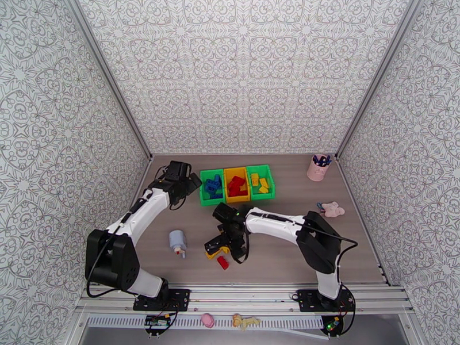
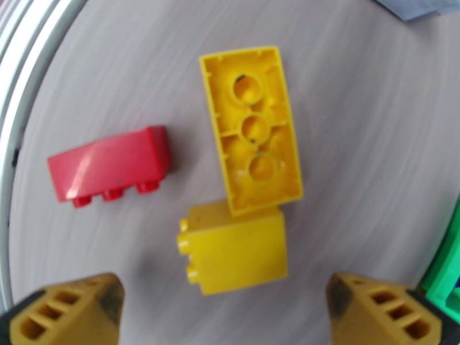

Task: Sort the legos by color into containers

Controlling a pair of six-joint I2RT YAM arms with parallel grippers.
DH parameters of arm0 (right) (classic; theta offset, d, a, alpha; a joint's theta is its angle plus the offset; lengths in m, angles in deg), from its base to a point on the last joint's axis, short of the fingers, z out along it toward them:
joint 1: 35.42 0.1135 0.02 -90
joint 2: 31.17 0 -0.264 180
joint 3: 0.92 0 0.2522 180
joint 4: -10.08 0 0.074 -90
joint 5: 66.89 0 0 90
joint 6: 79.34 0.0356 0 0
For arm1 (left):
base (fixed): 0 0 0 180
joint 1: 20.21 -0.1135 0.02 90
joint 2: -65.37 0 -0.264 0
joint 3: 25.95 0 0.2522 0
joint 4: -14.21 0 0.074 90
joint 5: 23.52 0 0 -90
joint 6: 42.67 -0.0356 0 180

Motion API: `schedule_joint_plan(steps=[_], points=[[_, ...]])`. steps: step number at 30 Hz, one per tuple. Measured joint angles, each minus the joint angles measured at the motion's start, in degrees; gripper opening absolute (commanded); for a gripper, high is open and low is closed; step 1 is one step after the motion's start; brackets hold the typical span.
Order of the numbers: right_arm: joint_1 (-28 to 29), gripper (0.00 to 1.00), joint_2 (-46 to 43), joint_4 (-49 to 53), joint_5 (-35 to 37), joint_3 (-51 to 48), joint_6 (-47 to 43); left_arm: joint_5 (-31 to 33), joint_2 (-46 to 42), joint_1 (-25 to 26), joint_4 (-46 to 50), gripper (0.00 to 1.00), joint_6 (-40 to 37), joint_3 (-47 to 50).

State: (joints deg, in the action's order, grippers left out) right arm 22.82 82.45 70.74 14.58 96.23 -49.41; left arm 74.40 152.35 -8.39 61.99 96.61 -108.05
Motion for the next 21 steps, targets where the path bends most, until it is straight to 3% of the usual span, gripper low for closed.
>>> schedule_joint_plan(steps=[10,21], points=[[0.1,0.65,5.2,1.2,-0.3,3.7,0.7,-0.6,0.0,-0.3,0.0,1.0,0.0,0.1],[0.1,0.43,6.2,2.8,-1.3,4.5,2.0,-0.8,0.0,-0.4,-0.4,1.0,-0.1,0.2]])
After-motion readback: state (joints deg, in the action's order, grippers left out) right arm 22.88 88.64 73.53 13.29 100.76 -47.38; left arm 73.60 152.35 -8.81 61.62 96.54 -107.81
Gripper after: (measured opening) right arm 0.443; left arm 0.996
